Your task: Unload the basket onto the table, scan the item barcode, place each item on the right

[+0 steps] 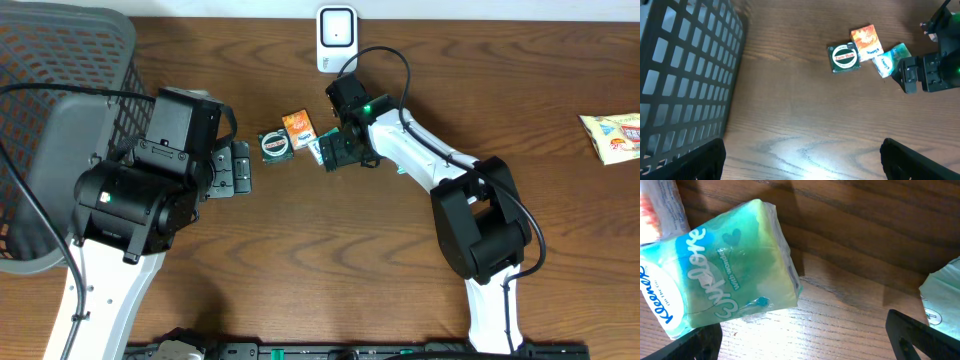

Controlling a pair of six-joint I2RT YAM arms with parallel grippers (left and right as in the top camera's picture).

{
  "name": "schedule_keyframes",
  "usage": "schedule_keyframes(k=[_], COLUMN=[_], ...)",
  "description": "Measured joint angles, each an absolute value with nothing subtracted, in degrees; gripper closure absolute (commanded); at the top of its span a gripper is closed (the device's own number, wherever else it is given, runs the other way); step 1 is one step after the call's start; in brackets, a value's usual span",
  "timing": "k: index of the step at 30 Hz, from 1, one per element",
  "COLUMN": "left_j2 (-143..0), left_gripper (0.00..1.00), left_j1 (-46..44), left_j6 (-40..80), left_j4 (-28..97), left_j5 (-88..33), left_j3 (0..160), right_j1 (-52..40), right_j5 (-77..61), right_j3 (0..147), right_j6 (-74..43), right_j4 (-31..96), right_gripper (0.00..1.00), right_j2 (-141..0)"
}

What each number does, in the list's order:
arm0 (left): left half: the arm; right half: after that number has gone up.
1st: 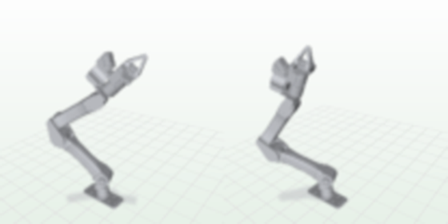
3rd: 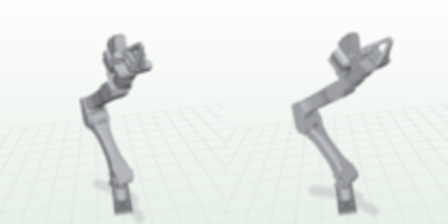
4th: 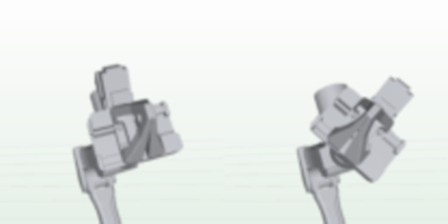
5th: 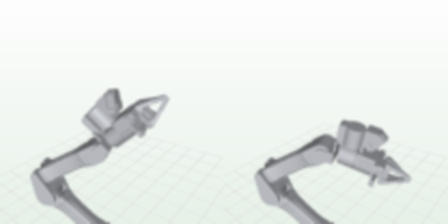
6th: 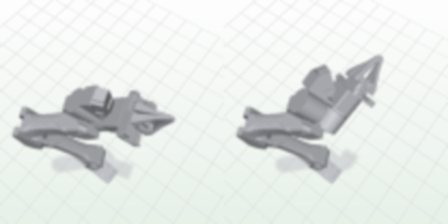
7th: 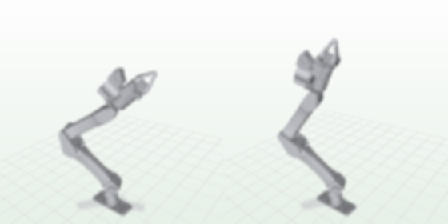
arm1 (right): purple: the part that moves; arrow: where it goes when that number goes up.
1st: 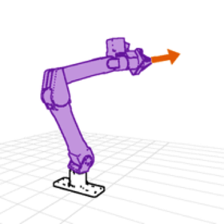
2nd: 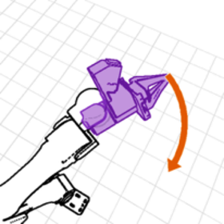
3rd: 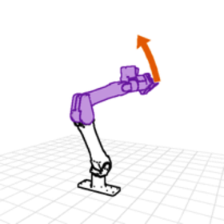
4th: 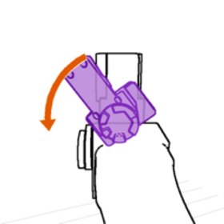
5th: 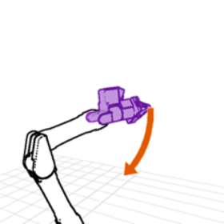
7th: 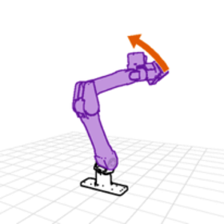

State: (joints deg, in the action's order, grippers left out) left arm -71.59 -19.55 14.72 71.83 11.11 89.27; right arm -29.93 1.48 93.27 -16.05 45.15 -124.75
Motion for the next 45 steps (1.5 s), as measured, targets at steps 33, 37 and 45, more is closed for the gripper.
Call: schedule_keyframes(k=[33, 37, 45], left_j2=[-71.59, -71.59, -71.59], left_gripper=[0.02, 0.02, 0.02], left_j1=[-19.55, -19.55, -19.55], left_j6=[14.72, 14.72, 14.72], left_j4=[71.83, 71.83, 71.83], left_j5=[11.11, 11.11, 11.11], left_j3=[89.27, 89.27, 89.27], right_j1=[-30.04, -30.61, -30.59], right_j5=[-10.11, -12.23, -9.93], right_j3=[93.27, 93.32, 93.32], right_j6=[-15.92, -15.97, -19.07], right_j4=[45.12, 48.29, 53.74], right_gripper=[0.01, 0.01, 0.01], right_j2=[-124.75, -124.75, -124.49])
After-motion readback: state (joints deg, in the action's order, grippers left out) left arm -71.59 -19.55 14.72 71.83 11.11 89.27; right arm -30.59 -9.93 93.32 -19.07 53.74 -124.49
